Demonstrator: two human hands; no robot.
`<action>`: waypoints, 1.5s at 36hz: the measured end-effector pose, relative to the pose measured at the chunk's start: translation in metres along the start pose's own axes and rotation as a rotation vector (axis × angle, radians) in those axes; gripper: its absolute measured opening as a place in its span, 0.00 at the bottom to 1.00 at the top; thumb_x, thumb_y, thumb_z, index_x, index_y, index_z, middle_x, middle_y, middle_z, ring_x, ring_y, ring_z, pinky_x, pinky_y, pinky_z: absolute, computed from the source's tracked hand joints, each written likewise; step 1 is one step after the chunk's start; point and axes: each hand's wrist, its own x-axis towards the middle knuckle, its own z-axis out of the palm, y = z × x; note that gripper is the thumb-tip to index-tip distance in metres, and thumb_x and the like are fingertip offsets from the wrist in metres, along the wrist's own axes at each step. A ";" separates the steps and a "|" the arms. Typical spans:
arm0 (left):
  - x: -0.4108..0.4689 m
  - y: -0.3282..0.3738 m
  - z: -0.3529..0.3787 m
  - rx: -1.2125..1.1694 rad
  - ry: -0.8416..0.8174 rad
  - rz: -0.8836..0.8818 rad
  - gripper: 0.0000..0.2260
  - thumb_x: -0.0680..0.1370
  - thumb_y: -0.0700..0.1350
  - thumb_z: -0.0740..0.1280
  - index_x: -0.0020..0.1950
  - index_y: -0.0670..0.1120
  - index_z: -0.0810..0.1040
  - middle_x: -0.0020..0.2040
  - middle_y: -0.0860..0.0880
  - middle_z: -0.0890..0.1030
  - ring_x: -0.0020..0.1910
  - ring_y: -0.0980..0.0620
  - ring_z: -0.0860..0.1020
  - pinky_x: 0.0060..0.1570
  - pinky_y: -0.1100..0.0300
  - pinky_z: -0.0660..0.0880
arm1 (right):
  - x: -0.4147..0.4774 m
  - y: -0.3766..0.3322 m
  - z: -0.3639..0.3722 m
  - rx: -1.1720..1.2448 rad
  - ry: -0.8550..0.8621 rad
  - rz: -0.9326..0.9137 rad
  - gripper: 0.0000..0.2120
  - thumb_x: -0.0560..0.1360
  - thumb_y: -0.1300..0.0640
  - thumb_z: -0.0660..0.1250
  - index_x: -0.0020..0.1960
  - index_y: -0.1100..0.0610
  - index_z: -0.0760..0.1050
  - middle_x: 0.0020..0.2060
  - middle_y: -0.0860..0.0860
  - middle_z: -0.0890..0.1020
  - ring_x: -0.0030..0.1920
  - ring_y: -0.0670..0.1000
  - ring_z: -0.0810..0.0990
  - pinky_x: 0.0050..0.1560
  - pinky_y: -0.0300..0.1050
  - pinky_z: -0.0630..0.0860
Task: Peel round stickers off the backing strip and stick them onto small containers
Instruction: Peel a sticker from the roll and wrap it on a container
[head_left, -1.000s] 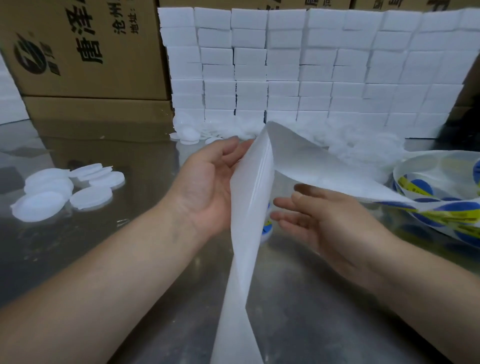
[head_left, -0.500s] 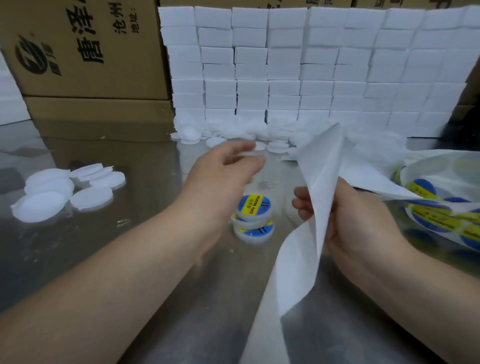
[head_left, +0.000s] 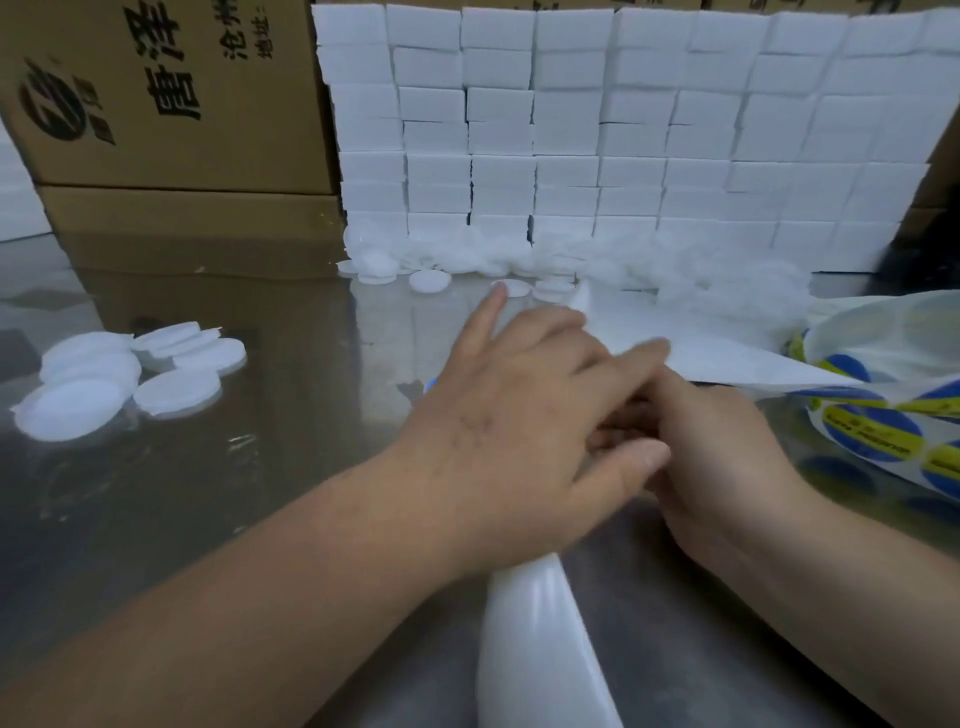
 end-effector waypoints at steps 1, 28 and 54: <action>0.001 -0.002 0.001 0.035 0.014 -0.051 0.30 0.71 0.61 0.47 0.70 0.52 0.68 0.56 0.53 0.76 0.66 0.51 0.63 0.68 0.55 0.39 | 0.004 0.003 -0.001 0.016 0.015 0.001 0.09 0.75 0.61 0.61 0.38 0.62 0.76 0.23 0.51 0.79 0.26 0.47 0.78 0.25 0.37 0.74; 0.008 -0.028 0.013 0.161 0.141 -0.275 0.16 0.71 0.58 0.65 0.56 0.56 0.69 0.43 0.58 0.70 0.46 0.54 0.68 0.59 0.60 0.51 | -0.004 -0.012 -0.003 0.109 0.027 -0.446 0.15 0.66 0.54 0.61 0.22 0.53 0.75 0.18 0.49 0.73 0.22 0.47 0.72 0.27 0.34 0.70; 0.013 -0.025 0.001 -1.487 -0.160 -0.694 0.16 0.62 0.51 0.69 0.44 0.43 0.82 0.42 0.41 0.80 0.43 0.43 0.76 0.49 0.52 0.75 | 0.003 0.002 0.003 -0.017 -0.242 -0.170 0.14 0.65 0.45 0.61 0.35 0.52 0.82 0.32 0.49 0.83 0.35 0.45 0.80 0.50 0.44 0.76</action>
